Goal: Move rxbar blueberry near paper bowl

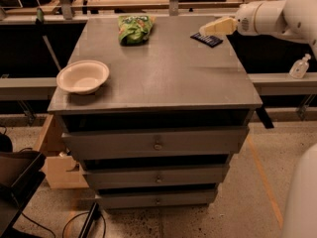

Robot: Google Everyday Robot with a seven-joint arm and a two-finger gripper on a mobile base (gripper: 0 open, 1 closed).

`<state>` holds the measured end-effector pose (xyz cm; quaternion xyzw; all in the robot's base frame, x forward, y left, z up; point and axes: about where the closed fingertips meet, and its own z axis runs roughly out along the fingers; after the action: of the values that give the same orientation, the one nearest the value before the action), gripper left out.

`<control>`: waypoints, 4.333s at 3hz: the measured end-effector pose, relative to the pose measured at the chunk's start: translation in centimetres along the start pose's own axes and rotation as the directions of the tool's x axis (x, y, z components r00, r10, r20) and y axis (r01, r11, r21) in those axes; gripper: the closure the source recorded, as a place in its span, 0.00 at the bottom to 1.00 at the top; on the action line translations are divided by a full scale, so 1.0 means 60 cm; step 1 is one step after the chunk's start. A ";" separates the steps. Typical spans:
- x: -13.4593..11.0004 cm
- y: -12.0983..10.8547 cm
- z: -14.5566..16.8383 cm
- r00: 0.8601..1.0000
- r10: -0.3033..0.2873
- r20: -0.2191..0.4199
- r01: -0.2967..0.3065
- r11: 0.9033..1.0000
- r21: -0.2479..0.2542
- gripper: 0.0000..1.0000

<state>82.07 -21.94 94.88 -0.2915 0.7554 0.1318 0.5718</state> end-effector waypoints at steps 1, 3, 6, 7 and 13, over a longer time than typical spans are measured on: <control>0.049 -0.040 0.048 0.999 0.017 -0.050 -0.017 1.000 -0.004 0.00; 0.107 -0.053 0.126 0.995 0.061 -0.077 -0.066 0.996 -0.058 0.00; 0.115 -0.047 0.157 0.991 0.072 -0.109 -0.078 0.996 -0.045 0.61; 0.118 -0.044 0.162 0.991 0.074 -0.109 -0.080 0.996 -0.049 0.60; 0.136 -0.039 0.178 0.973 0.040 -0.227 -0.042 0.999 -0.005 0.00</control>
Offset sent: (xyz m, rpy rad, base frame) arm 0.1412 -0.0574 -0.0350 0.0235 0.0649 0.0152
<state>90.46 -20.47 84.19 -0.2917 0.8211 0.1130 0.4775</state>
